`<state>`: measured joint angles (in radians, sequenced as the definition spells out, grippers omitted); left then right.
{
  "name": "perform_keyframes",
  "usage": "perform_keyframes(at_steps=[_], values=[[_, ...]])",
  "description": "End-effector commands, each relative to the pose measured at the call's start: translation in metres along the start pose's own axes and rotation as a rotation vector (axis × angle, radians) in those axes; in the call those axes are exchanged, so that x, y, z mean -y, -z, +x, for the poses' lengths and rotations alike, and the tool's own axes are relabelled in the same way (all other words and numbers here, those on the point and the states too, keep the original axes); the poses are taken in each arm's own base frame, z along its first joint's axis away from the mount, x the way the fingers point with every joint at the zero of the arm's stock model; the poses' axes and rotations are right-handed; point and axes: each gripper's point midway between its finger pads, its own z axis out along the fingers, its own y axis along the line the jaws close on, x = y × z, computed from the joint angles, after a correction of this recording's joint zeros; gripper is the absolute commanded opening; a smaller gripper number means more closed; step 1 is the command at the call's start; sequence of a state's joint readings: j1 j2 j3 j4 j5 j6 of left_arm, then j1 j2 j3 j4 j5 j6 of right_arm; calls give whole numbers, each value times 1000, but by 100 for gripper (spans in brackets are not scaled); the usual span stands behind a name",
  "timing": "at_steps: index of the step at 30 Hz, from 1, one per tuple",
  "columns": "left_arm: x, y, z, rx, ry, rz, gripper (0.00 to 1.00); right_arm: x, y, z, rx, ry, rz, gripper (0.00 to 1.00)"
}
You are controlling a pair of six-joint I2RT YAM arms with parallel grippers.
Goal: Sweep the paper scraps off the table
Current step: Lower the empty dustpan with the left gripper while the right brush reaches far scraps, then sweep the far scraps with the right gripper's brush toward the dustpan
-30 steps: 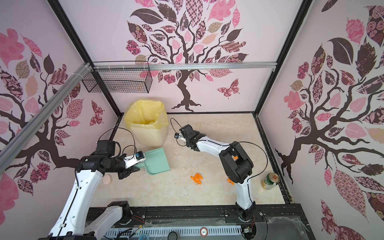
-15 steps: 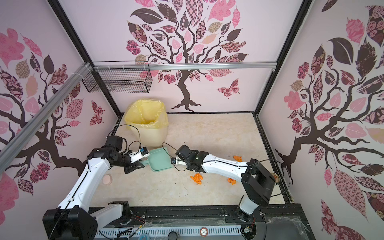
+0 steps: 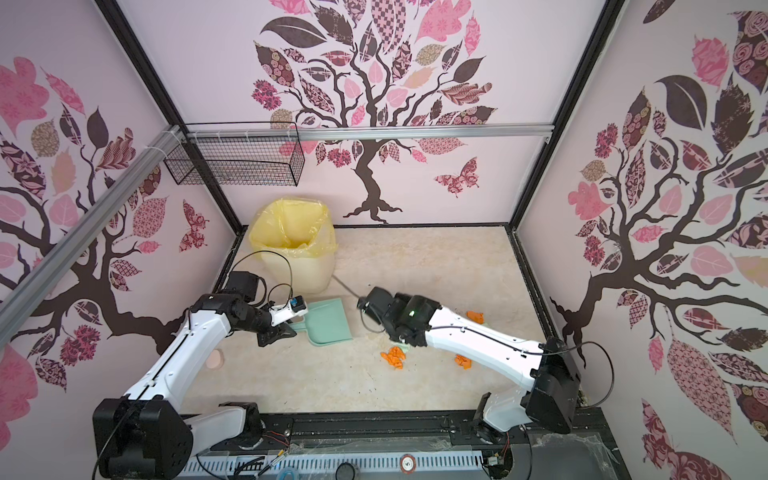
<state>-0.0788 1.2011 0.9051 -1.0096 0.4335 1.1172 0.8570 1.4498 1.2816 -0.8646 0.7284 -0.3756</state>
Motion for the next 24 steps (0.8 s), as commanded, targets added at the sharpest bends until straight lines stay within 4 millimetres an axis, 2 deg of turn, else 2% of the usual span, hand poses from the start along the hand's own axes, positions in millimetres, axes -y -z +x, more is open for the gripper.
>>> perform_keyframes(at_steps=[1, 4, 7, 11, 13, 17, 20, 24], values=[[15, -13, 1, -11, -3, 28, 0, 60, -35, 71, -333, -213, 221, 0], [29, -27, 3, -23, -15, 57, 0, 65, -64, 116, -477, -451, 162, 0], [41, -43, 4, -36, -19, 78, 0, 52, -85, 144, -513, -495, 169, 0], [50, -61, 7, -52, -13, 86, 0, 30, -102, 177, -596, -527, 148, 0], [50, -68, 7, -51, -5, 85, 0, 17, -109, 180, -587, -525, 116, 0], [49, -77, 3, -48, 4, 84, 0, 11, -109, 178, -595, -552, 80, 0], [47, -83, -2, -46, 2, 88, 0, -3, -109, 177, -614, -559, 42, 0], [45, -88, -8, -37, 1, 96, 0, -19, -104, 149, -558, -488, 36, 0]])
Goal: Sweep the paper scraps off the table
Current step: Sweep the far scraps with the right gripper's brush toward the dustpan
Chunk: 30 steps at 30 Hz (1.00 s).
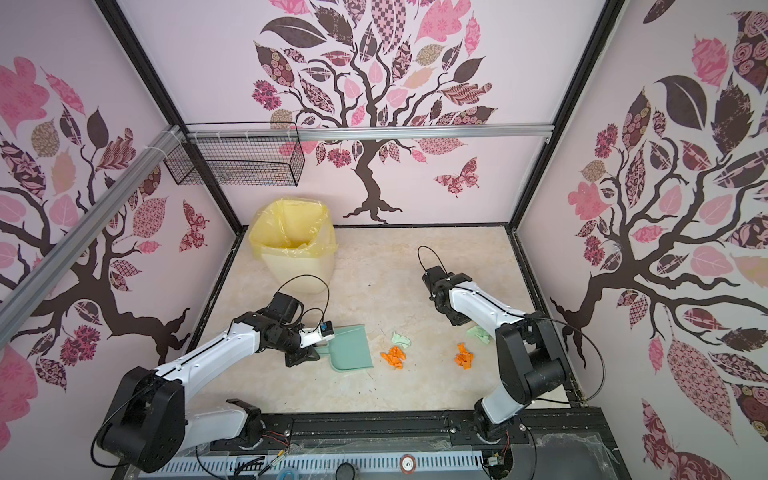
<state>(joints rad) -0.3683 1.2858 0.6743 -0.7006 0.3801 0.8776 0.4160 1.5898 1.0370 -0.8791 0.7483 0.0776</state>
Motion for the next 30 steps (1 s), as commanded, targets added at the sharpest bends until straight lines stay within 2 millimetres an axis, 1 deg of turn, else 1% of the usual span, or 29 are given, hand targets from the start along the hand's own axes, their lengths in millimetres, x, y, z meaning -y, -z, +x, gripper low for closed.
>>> perform_keyframes(at_steps=[1, 3, 8, 11, 15, 19, 22, 24, 26, 28, 30], values=[[-5, -5, -5, 8, 12, -11, 0, -32, 19, -12, 33, 21, -56, 0], [-6, -7, -6, 4, 8, -7, 0, -44, 27, -15, 12, 14, -88, 0], [-7, -9, -7, -2, 0, -3, 0, -72, 54, -24, 46, 64, -98, 0], [-7, -11, -7, -1, -2, -1, 0, -89, 75, -29, 81, 88, -119, 0], [-7, -14, -8, -8, -6, 5, 0, -118, 109, -33, 134, 173, -146, 0], [-8, -15, -11, -5, -8, 4, 0, -150, 145, -29, 191, 294, -154, 0], [-7, -14, -12, -6, -11, 3, 0, -167, 164, -18, 215, 386, -138, 0], [-7, -14, -11, -9, -11, 3, 0, -173, 175, -9, 222, 436, -137, 0], [-6, -14, -11, -13, -12, 4, 0, -173, 189, -2, 239, 459, -134, 0], [-5, -15, -9, -17, -12, 7, 0, -161, 205, -3, 262, 416, -139, 0], [-4, -15, -9, -20, -13, 10, 0, -140, 214, -6, 293, 353, -115, 0]])
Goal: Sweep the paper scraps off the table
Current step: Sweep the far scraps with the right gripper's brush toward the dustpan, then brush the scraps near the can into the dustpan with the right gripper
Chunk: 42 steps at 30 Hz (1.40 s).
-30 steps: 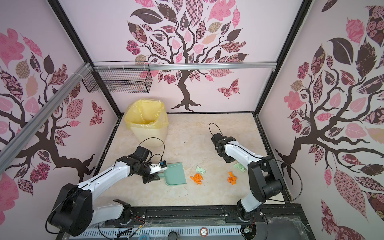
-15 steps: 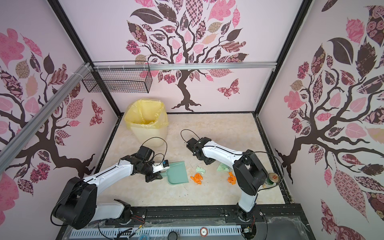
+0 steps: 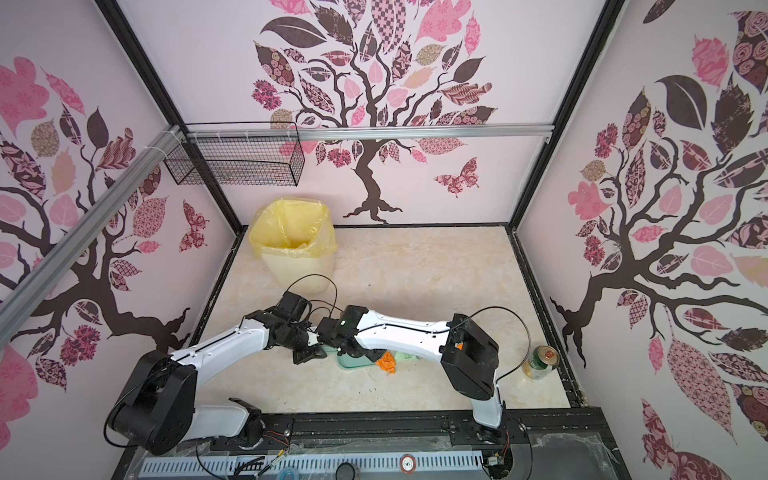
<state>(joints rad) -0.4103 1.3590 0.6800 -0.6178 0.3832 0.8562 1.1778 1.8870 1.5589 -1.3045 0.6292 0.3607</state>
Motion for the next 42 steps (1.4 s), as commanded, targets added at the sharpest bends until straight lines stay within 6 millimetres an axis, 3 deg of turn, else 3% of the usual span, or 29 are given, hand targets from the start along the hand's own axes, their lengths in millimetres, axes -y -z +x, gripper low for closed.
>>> perform_keyframes(at_steps=[1, 5, 8, 11, 16, 23, 29, 42], values=[[0, 1, 2, -30, 8, 1, 0, 48, 24, 12, 0, -109, 90, 0], [0, 0, 3, -37, 6, 2, 0, 98, 28, 26, 13, -316, 94, 0], [2, 2, 5, -42, -2, 3, 0, 127, 17, 55, -28, -479, 110, 0], [5, 3, 7, -48, -16, 12, 0, 144, 1, 91, -99, -632, 126, 0], [15, 3, 13, -55, -46, 46, 0, 146, -20, 139, -202, -704, 160, 0], [23, 3, 15, -55, -82, 81, 0, 122, -44, 176, -345, -696, 153, 0], [18, 0, 12, -56, -76, 82, 0, 92, -60, 170, -402, -686, 69, 0], [15, -1, 9, -46, -56, 68, 0, 41, -38, 74, -226, -660, -103, 0]])
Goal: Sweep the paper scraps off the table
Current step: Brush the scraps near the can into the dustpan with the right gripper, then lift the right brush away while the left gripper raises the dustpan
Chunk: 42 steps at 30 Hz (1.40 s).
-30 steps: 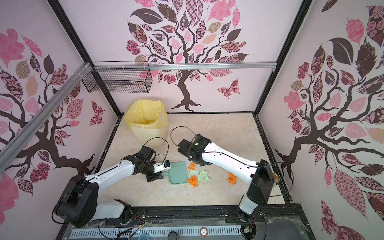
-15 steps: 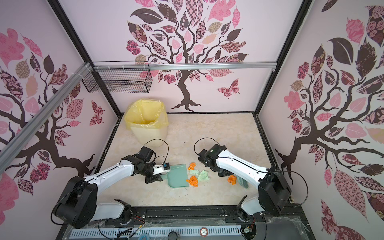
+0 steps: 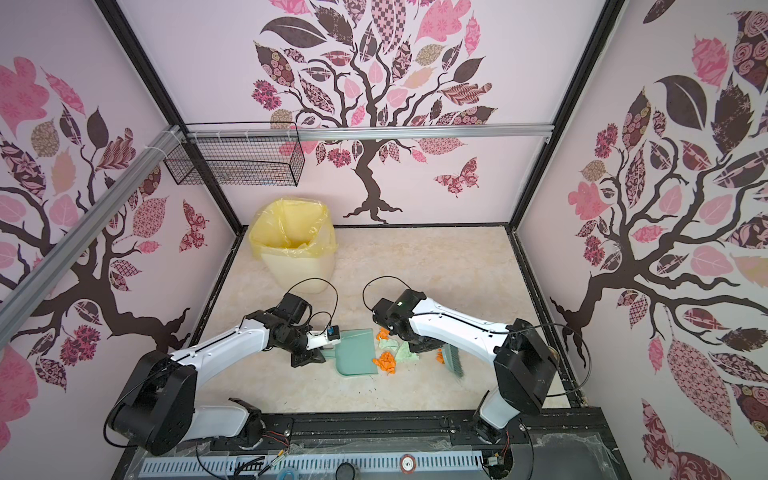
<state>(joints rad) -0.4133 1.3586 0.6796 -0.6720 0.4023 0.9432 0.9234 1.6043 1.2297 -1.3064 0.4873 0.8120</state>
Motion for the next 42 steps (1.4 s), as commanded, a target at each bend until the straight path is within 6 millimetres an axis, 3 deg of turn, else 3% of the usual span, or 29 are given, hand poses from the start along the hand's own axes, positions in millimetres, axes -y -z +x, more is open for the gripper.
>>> perform_keyframes(at_steps=[1, 11, 26, 34, 37, 42], values=[[3, -1, 3, -28, 14, 17, 0, -32, 10, -10, 13, -10, -74, 0], [1, -1, 2, -30, 24, 15, 0, -84, 40, -29, 70, 52, -150, 0], [-2, -4, -3, -20, 32, 14, 0, -120, 84, -44, 137, 68, -328, 0], [-2, -4, -5, -11, 43, 16, 0, -100, 117, -52, 203, 27, -405, 0], [-4, -4, -7, -7, 46, 12, 0, -80, 132, -56, 241, 1, -394, 0], [-5, 5, -20, 45, 55, 4, 0, -42, 134, -58, 281, -13, -286, 0]])
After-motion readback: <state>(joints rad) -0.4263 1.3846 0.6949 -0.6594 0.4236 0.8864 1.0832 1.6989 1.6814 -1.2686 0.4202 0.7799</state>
